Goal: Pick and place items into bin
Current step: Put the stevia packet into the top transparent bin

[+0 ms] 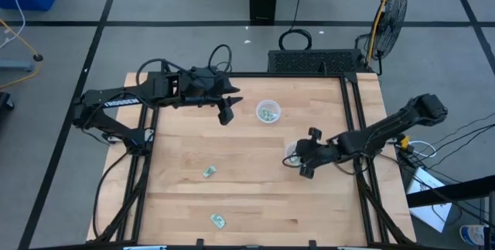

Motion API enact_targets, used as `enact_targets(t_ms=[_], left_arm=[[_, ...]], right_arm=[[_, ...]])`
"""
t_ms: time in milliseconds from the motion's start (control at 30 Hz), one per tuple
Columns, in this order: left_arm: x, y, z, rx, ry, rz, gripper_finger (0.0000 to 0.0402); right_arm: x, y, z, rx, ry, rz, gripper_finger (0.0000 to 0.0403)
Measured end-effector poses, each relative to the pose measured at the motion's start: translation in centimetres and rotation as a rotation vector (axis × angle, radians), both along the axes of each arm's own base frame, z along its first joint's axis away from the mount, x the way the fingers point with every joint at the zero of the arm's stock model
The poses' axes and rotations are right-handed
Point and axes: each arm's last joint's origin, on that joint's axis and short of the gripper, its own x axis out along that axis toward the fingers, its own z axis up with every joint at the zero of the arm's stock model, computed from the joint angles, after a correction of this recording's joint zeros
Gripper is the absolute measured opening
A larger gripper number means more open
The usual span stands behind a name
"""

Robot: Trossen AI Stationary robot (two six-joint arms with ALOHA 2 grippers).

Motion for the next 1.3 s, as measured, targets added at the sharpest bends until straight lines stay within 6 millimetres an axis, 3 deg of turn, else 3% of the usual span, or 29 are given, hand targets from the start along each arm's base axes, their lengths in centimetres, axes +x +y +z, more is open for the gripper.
enact_targets(t_ms=[167, 300, 567, 800, 1000, 1300], left_arm=[[-1.3, -0.7, -2.0, -0.079, 0.224, 0.007, 0.0143], [-2.1, -2.3, -6.2, -0.143, 0.430, 0.005, 0.0143], [-4.7, -6.9, -17.0, -0.297, 0.668, 0.099, 0.0143], [-6.6, -10.0, -23.1, -0.413, 0.591, 0.120, 0.0143], [-6.7, -11.1, -25.0, -0.508, 0.421, 0.048, 0.0143], [-7.4, -11.9, -25.4, -0.542, 0.441, 0.062, 0.0143]], right_arm=[[0.0, -0.1, 3.6, -0.010, -0.236, 0.057, 0.0101], [-0.1, -0.2, 5.3, -0.042, -0.379, 0.107, 0.0094], [-0.6, -0.4, 3.8, -0.061, -0.391, 0.128, 0.0091], [-0.4, -0.4, 4.0, -0.079, -0.421, 0.145, 0.0091], [-0.2, -0.4, 4.2, -0.078, -0.449, 0.148, 0.0091], [-0.1, -0.3, 4.5, -0.093, -0.474, 0.164, 0.0091]])
